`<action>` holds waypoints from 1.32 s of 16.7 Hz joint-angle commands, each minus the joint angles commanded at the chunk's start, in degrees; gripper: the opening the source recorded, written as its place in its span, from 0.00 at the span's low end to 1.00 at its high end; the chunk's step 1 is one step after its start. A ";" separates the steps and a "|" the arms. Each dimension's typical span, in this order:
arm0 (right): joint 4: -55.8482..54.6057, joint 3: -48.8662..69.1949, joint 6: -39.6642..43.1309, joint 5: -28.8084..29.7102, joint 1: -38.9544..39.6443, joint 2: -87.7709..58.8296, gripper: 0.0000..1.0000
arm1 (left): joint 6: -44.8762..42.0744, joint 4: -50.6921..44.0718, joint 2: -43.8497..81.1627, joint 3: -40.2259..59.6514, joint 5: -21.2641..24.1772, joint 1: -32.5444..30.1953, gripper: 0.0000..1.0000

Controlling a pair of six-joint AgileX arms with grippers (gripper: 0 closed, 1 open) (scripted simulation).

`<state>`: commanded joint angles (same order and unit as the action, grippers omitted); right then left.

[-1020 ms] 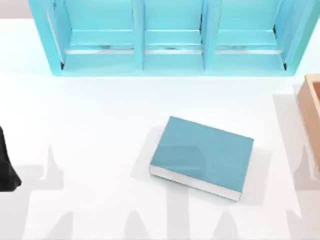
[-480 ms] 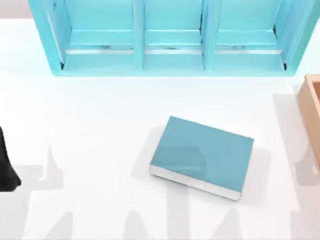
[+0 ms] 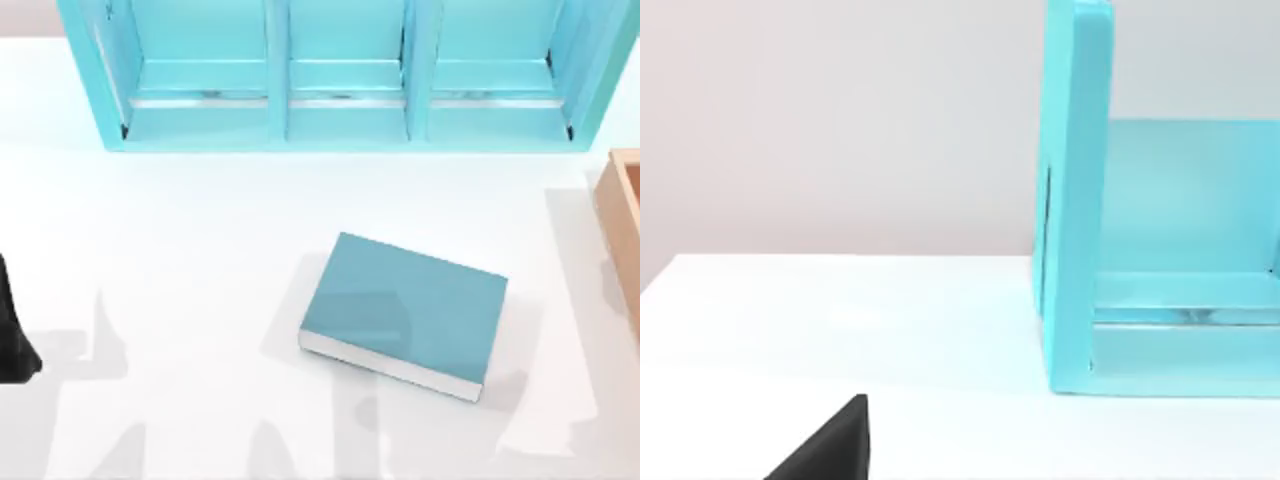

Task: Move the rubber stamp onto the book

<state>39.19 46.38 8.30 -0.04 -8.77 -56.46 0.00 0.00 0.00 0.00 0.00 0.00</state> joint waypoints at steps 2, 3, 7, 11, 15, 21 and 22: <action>7.26 9.05 1.64 0.04 -1.70 -11.16 1.00 | 0.00 0.00 0.00 0.00 0.00 0.00 1.00; 10.80 13.29 2.43 0.06 -2.50 -16.28 1.00 | 0.00 0.00 0.00 0.00 0.00 0.00 1.00; 23.16 28.26 5.19 0.08 -5.26 -33.47 1.00 | 0.00 0.00 0.00 0.00 0.00 0.00 1.00; 31.16 38.82 6.99 0.10 -7.17 -45.55 1.00 | 0.00 0.00 0.00 0.00 0.00 0.00 1.00; 33.59 42.31 7.54 0.12 -7.82 -49.00 1.00 | 0.00 0.00 0.00 0.00 0.00 0.00 1.00; 32.56 41.29 7.40 0.12 -7.60 -49.14 1.00 | 0.00 0.00 0.00 0.00 0.00 0.00 1.00; 31.25 40.11 7.36 0.12 -7.62 -49.51 1.00 | 0.00 0.00 0.00 0.00 0.00 0.00 1.00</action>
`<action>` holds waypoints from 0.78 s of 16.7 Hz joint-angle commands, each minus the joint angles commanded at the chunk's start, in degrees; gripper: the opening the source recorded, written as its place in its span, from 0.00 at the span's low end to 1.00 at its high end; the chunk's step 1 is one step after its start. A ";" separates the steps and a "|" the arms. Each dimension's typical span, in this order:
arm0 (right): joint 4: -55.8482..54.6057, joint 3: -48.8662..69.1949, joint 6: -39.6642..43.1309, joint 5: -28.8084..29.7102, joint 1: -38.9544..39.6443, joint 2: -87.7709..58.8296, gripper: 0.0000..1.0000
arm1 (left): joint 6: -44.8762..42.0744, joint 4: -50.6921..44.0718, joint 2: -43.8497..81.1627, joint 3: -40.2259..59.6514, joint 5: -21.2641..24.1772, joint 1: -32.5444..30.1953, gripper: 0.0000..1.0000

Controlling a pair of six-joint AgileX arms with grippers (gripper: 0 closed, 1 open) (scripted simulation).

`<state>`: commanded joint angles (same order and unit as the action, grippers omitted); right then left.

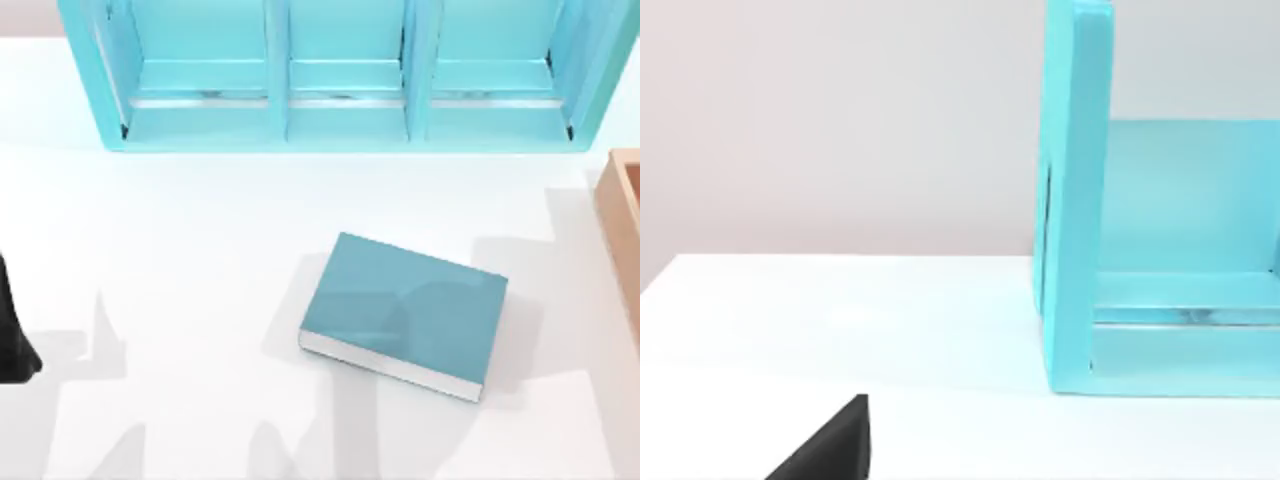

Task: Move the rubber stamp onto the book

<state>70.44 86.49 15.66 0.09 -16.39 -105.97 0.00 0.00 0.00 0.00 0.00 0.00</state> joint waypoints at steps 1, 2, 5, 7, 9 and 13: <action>-1.91 -1.52 -0.03 0.00 -0.02 -0.50 1.00 | 0.00 0.00 0.00 0.00 0.00 0.00 1.00; -4.39 -3.26 -0.04 0.00 -0.02 -1.08 1.00 | 0.00 0.00 0.00 0.00 0.00 0.00 1.00; -13.56 -9.20 -0.06 0.01 -0.02 -3.17 1.00 | 0.00 0.00 0.00 0.00 0.00 0.00 1.00; -17.62 -12.54 -0.07 0.02 -0.03 -4.31 1.00 | 0.00 0.00 0.00 0.00 0.00 0.00 1.00; -19.26 -14.01 -0.07 0.02 -0.03 -4.87 1.00 | 0.00 0.00 0.00 0.00 0.00 0.00 1.00; -19.30 -14.04 -0.07 0.02 -0.03 -4.88 0.92 | 0.00 0.00 0.00 0.00 0.00 0.00 1.00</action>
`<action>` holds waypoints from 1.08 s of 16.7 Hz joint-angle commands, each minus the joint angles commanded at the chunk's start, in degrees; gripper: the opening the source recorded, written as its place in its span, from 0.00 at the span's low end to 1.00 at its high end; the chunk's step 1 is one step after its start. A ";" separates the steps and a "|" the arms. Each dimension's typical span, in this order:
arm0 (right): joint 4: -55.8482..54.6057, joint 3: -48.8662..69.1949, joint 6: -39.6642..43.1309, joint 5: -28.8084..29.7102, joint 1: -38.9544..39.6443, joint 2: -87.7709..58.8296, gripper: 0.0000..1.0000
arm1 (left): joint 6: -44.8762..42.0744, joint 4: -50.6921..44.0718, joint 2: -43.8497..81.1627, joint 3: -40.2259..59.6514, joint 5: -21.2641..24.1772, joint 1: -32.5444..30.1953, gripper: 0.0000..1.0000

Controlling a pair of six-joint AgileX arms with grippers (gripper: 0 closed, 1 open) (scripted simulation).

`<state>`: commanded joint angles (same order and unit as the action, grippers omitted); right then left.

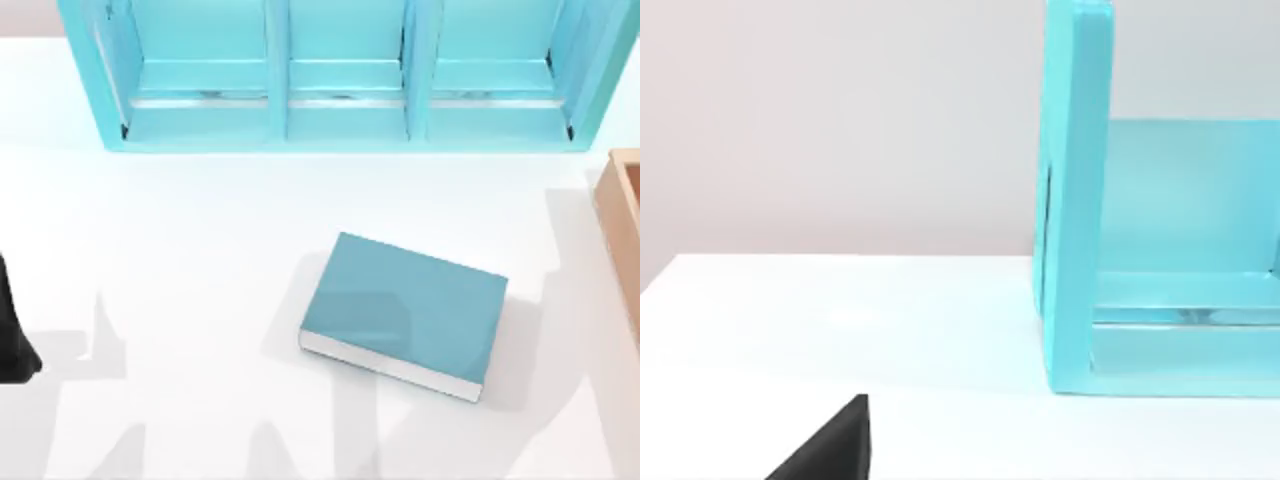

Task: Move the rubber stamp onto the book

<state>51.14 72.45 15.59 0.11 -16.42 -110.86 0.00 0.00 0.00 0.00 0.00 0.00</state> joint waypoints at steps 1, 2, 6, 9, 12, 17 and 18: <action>0.00 0.00 0.00 0.00 0.00 0.00 0.85 | 0.00 0.00 0.00 0.00 0.00 0.00 1.00; 0.00 0.00 0.00 0.00 0.00 0.00 0.77 | 0.00 0.00 0.00 0.00 0.00 0.00 1.00; 0.00 0.00 0.00 0.00 0.00 0.00 0.47 | 0.00 0.00 0.00 0.00 0.00 0.00 1.00; 0.00 0.00 0.00 0.00 0.00 0.00 0.25 | 0.00 0.00 0.00 0.00 0.00 0.00 1.00; 0.00 0.00 0.00 0.00 0.00 0.00 0.02 | 0.00 0.00 0.00 0.00 0.00 0.00 1.00; 0.00 0.00 0.00 0.00 0.00 0.00 0.00 | 0.00 0.00 0.00 0.00 0.00 0.00 1.00; 0.00 0.00 0.00 0.00 0.00 0.00 0.00 | 0.00 0.00 0.00 0.00 0.00 0.00 1.00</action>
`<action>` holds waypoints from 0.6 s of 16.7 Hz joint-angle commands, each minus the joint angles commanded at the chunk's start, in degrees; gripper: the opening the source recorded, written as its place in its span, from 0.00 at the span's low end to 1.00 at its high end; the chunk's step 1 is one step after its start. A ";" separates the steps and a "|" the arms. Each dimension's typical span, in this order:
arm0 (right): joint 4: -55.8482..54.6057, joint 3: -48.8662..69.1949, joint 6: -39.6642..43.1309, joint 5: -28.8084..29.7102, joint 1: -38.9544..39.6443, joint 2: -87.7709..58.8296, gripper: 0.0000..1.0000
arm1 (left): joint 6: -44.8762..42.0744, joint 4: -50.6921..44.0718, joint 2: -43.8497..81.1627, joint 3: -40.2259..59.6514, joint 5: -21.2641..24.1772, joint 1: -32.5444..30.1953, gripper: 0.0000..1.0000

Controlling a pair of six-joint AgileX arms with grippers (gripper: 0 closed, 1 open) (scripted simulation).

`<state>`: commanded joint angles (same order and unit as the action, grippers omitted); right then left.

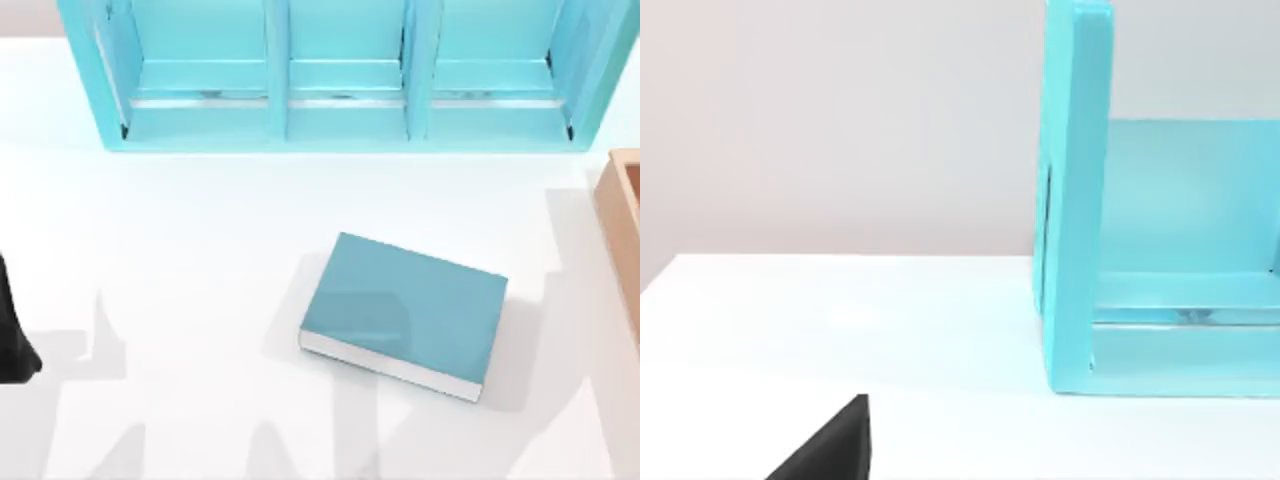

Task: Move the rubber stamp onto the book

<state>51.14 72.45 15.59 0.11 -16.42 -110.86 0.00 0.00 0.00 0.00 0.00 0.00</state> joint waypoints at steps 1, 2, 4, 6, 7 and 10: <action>0.00 0.00 0.00 0.00 0.00 0.00 0.00 | 0.00 0.00 0.00 0.00 0.00 0.00 1.00; 0.00 0.00 0.00 0.00 0.00 0.00 0.00 | 0.00 0.00 0.00 0.00 0.00 0.00 1.00; 0.11 0.13 -0.16 0.02 0.05 0.16 0.00 | 0.00 0.00 0.00 0.00 0.00 0.00 1.00; 1.51 1.63 -1.68 0.01 0.76 0.78 0.00 | 0.00 0.00 0.00 0.00 0.00 0.00 1.00; 2.79 2.93 -3.00 -0.02 1.53 1.30 0.00 | 0.00 0.00 0.00 0.00 0.00 0.00 1.00; 8.49 8.26 -8.22 -0.21 5.49 3.19 0.00 | 0.00 0.00 0.00 0.00 0.00 0.00 1.00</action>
<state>59.64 80.71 7.37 -0.10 -10.93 -107.67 0.00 0.00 0.00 0.00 0.00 0.00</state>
